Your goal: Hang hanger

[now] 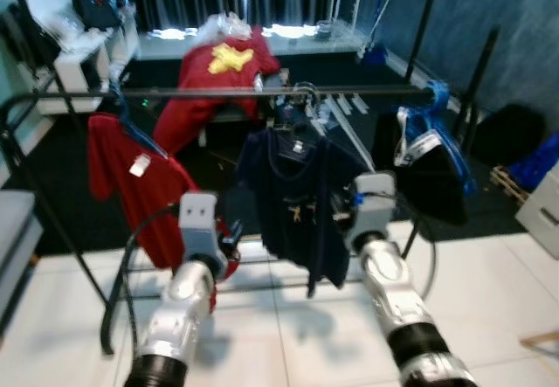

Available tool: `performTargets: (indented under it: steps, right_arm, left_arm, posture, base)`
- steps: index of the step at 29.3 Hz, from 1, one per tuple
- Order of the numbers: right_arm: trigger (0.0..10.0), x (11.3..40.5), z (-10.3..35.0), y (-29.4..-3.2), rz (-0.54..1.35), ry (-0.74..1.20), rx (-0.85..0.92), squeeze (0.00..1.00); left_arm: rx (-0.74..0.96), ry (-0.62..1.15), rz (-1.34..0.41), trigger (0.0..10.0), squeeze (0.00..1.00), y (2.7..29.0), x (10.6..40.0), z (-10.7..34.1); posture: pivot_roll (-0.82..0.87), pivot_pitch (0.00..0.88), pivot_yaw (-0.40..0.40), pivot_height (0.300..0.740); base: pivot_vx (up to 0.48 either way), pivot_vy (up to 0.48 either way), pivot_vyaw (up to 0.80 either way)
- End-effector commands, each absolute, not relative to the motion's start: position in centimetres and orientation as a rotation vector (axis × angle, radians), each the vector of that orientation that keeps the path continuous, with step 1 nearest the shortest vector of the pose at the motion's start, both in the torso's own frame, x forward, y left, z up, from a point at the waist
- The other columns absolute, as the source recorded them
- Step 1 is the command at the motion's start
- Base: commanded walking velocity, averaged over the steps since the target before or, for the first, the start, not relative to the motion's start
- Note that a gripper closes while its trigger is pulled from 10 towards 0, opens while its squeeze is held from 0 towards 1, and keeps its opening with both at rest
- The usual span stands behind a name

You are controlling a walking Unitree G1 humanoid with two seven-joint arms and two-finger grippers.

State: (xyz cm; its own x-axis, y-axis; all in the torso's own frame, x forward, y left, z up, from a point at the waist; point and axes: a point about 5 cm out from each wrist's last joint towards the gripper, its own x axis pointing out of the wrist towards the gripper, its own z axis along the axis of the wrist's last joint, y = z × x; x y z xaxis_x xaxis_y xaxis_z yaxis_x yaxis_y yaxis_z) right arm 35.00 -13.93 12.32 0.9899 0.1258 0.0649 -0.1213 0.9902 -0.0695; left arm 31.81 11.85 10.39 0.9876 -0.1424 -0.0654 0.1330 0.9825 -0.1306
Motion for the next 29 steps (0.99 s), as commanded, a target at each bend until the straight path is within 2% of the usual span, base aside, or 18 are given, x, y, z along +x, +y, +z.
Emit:
performTargets:
  steps: [1,15,29]
  right_arm:
    - [10.0,34.9,12.4,-14.5,0.102,-0.079,-0.054,0.00]
    - [10.0,34.8,14.9,-15.3,0.037,-0.246,-0.074,0.00]
    - [10.0,34.3,15.0,-15.7,-0.037,-0.281,-0.080,0.00]
  left_arm:
    - [-0.113,0.068,-0.162,10.0,0.00,11.5,31.7,10.5]
    - [-0.106,0.053,-0.202,10.0,0.00,11.0,31.9,10.8]
    - [-0.105,0.054,-0.208,10.0,0.00,11.0,31.9,10.9]
  posture:
    - [-0.01,0.023,-0.005,0.740]
    - [-0.01,0.019,-0.002,0.740]
    - [-0.01,0.012,-0.003,0.740]
  base:
    - [0.315,0.000,0.00]
    - [0.317,0.000,0.00]
    - [0.309,0.000,0.00]
